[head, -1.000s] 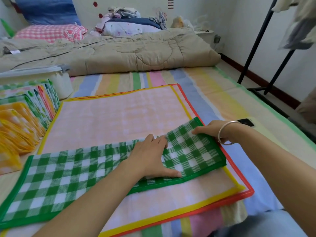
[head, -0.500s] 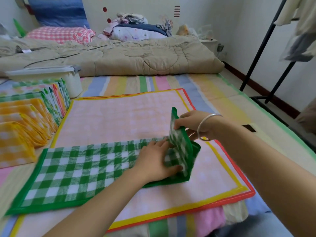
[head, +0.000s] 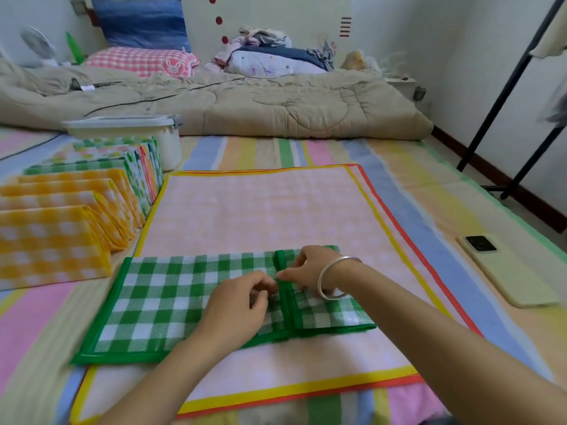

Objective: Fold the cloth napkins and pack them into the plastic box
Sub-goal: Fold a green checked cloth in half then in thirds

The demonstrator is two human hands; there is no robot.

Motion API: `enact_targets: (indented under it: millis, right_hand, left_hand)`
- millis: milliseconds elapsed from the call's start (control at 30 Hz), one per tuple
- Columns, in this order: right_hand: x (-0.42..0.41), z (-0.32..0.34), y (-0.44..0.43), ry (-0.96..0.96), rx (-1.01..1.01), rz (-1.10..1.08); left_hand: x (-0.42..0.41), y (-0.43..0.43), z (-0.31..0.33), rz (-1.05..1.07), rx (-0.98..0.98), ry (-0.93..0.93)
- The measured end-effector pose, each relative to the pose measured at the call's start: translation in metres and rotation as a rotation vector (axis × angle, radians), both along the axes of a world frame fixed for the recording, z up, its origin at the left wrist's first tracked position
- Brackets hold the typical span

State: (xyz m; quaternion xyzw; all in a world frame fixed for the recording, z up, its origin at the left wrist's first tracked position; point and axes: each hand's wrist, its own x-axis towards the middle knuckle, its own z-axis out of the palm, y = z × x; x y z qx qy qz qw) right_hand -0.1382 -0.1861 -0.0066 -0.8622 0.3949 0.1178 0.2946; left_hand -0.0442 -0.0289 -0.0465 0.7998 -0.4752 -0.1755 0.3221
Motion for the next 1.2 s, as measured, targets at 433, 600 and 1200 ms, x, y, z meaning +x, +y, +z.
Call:
enact_targets:
  millis: [433,600,1200]
  right_hand:
    - [-0.016,-0.062,-0.010,-0.085,-0.417,0.113]
    - [-0.012,-0.072,-0.007,-0.024,-0.444,0.059]
    - [-0.029,-0.046,0.023,-1.065,-0.778,0.150]
  left_hand:
    - [-0.024,0.005,0.005,-0.098,0.026,-0.325]
    - [-0.027,0.010,-0.004,-0.115,0.041,-0.383]
    - [-0.033,0.007,-0.008,-0.158,0.171,-0.533]
